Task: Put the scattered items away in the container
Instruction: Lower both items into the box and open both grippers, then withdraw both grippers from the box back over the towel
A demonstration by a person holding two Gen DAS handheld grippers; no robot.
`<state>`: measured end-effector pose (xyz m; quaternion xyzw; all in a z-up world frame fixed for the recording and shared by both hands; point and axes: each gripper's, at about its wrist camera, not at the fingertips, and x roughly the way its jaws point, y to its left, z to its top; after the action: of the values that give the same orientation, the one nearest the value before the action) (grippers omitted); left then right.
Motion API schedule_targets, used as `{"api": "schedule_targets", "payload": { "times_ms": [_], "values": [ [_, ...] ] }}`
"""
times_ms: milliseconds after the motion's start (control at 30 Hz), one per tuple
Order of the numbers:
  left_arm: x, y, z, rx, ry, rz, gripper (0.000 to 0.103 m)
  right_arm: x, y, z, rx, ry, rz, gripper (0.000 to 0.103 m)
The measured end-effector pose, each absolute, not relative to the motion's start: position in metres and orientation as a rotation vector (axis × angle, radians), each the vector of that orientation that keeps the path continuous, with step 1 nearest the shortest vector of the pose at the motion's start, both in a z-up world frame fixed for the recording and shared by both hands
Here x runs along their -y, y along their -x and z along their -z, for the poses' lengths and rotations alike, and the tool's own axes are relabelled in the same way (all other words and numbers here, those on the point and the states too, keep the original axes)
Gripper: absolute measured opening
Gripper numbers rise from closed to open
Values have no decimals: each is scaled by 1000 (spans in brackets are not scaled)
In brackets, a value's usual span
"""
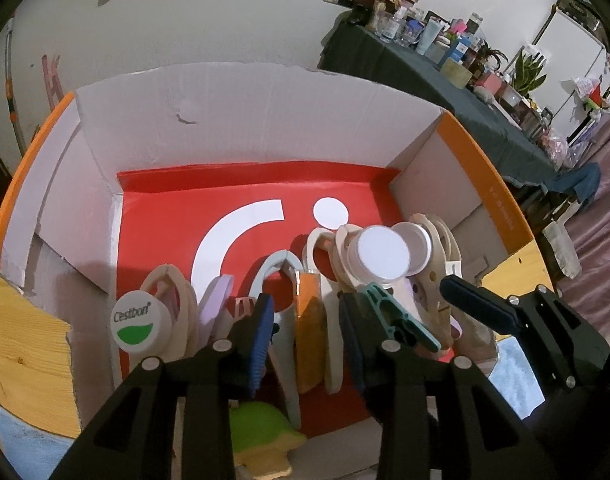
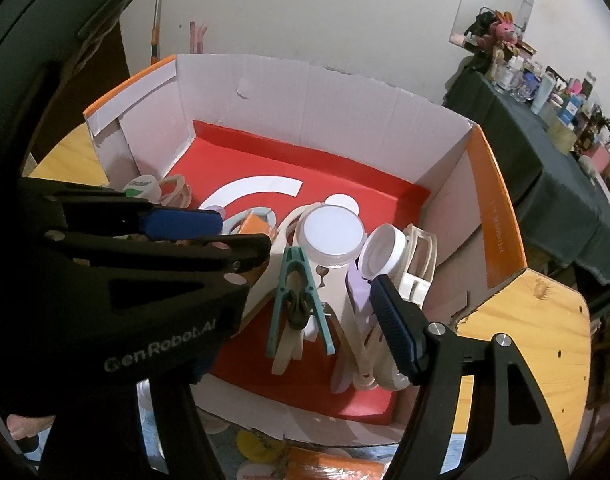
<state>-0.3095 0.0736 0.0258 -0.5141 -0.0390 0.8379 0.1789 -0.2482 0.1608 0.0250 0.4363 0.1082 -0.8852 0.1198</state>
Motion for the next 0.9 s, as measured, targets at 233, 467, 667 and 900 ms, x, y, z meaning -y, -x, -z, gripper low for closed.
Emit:
{"api": "schedule_targets", "payload": {
  "times_ms": [233, 467, 667, 900],
  "values": [
    [-65, 308, -35, 117, 1439, -2391, 43, -162, 244, -33, -309, -1255, 2601, 67],
    [-48, 281, -67, 57, 1360, -2469, 49, -164, 226, -51, -300, -1210, 2627, 67],
    [-35, 241, -89, 28, 1291, -2481, 56, -164, 190, -72, -286, -1142, 2651, 67],
    [-24, 181, -89, -52, 1261, -2459, 61, -169, 136, -86, -251, -1078, 2665, 72]
  ]
}}
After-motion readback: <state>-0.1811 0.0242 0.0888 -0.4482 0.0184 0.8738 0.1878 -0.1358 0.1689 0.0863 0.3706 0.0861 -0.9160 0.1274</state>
